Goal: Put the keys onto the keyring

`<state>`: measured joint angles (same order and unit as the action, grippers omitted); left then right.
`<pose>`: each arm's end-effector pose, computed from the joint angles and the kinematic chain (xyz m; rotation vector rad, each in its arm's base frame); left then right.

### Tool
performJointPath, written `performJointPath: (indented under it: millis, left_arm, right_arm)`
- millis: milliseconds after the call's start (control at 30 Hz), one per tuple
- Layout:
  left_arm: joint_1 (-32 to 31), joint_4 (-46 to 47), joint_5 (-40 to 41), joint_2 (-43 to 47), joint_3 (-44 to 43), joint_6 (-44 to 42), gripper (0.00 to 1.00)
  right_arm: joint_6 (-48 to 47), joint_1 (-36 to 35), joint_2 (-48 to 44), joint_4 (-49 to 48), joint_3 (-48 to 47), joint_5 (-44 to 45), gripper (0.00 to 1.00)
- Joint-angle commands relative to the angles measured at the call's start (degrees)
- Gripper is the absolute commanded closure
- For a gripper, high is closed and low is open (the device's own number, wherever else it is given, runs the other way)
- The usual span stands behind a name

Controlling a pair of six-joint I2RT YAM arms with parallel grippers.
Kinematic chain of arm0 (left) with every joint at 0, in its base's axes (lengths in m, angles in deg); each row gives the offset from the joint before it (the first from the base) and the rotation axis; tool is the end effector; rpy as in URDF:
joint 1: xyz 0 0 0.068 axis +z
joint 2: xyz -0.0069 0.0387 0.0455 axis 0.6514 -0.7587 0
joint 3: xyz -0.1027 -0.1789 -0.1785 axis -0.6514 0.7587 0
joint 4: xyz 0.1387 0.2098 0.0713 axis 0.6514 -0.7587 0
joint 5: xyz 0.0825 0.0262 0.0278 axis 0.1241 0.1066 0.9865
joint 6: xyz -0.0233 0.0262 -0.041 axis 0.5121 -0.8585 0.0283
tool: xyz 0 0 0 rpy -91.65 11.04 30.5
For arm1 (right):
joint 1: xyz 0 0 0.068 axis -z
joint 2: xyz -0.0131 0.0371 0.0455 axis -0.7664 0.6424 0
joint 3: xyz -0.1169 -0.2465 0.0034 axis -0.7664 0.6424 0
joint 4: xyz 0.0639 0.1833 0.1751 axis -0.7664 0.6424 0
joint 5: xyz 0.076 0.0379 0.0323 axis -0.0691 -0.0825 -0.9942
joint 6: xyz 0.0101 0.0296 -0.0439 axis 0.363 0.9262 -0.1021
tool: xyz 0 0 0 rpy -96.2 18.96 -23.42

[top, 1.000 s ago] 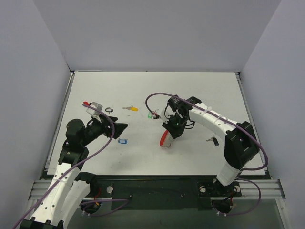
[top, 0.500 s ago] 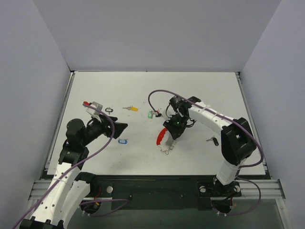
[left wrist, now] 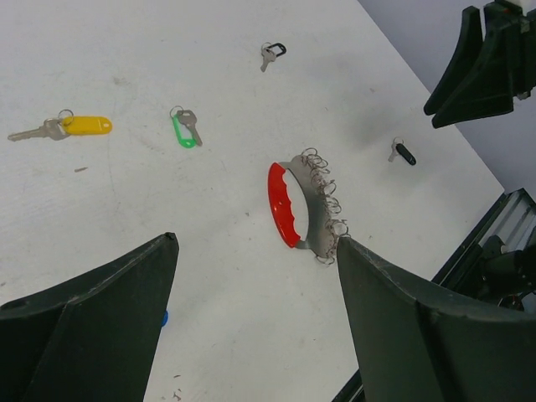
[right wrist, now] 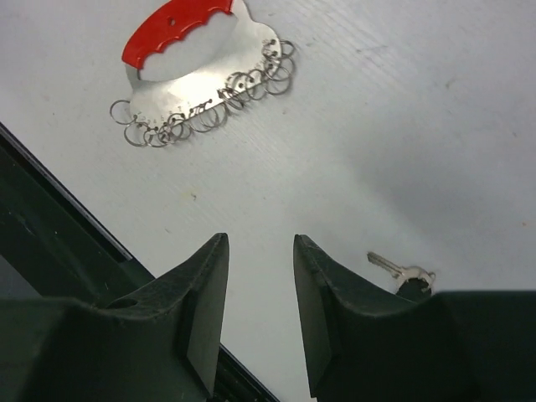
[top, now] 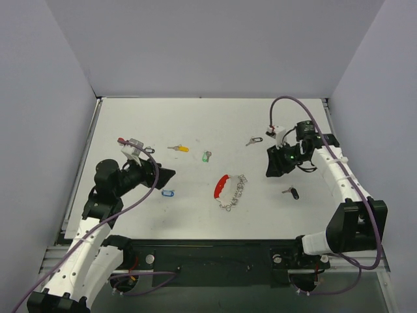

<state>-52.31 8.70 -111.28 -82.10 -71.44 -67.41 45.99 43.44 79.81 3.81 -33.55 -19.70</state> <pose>0.1626 -0.0524 0.2862 0.2642 1.8075 -0.8859 0.2809 0.0546 0.2791 -0.9216 2.1985 0.6806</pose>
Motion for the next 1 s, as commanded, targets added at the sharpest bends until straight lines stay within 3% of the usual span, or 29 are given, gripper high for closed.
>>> performJointPath:
  millis: [0, 133, 267, 700, 833, 967]
  left_arm:
    - [-0.2, -2.68, 2.15, -0.97, -3.08, 0.01, 0.13]
    - [-0.2, -4.18, 3.47, -1.23, -3.78, -0.25, 0.13]
    - [-0.12, -5.41, 4.09, -1.06, -4.31, -0.6, 0.13]
    - [-0.73, -1.99, -1.54, -2.63, -3.34, 2.73, 0.13]
    - [-5.99, -2.42, 1.61, -4.31, -3.78, 5.45, 0.13]
    - [-17.5, -2.07, 11.8, -6.06, -3.69, 8.61, 0.13]
  right_arm:
    - [0.46, 6.5, -2.5, 2.53, 2.09, -2.87, 0.67]
    - [1.86, 15.8, -3.56, 2.44, 3.66, -0.33, 0.67]
    - [3.18, 18.98, -3.56, 1.48, 6.3, 3.36, 0.67]
    - [0.9, 15.91, -4.61, 0.25, 8.68, 0.38, 0.67]
    - [-0.59, 13.98, -6.37, 0.24, 9.38, -1.02, 0.67]
    - [-2.96, 10.3, -7.51, 0.07, 10.52, -3.05, 0.66]
